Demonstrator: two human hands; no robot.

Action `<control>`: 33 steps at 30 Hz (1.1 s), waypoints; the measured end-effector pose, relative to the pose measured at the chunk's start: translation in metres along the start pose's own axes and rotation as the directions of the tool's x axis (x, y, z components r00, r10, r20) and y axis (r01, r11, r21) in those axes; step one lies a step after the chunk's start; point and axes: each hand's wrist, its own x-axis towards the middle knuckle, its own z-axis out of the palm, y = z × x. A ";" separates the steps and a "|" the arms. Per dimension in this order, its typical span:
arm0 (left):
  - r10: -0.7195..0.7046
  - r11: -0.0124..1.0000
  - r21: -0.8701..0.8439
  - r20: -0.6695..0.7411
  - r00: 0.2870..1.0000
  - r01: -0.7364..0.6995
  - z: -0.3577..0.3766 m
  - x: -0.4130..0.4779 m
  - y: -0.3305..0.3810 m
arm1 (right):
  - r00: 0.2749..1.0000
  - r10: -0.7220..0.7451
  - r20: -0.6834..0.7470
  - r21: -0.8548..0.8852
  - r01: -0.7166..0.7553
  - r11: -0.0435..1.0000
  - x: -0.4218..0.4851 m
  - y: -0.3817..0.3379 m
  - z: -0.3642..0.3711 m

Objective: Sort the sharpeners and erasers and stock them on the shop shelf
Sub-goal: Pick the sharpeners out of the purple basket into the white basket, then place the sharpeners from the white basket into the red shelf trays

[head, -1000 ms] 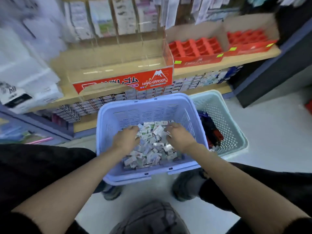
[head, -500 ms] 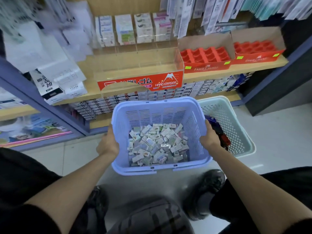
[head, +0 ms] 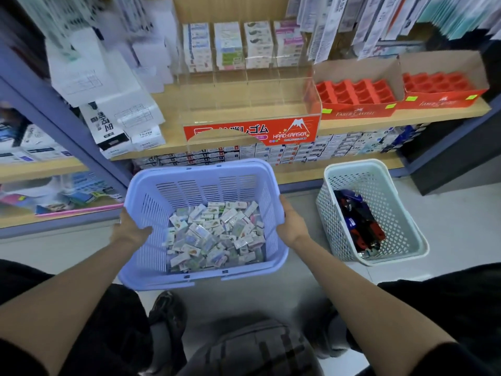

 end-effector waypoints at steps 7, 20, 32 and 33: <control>0.154 0.974 0.186 -0.141 0.978 -0.127 -0.005 -0.028 0.038 | 0.997 -0.026 0.070 0.052 0.023 0.998 0.001 -0.012 -0.002; 0.761 0.605 -0.037 0.318 0.565 -0.795 -0.035 -0.168 0.255 | 0.981 -0.194 -0.016 -0.155 0.190 0.970 -0.040 0.009 -0.183; 0.757 0.490 -0.114 0.547 0.357 -0.864 0.106 -0.197 0.354 | 0.919 0.223 -0.325 0.159 -0.179 0.971 -0.049 0.126 -0.249; 0.737 0.496 -0.094 0.572 0.361 -0.863 0.121 -0.190 0.354 | 0.869 0.345 -0.354 0.240 -0.272 0.932 -0.047 0.144 -0.234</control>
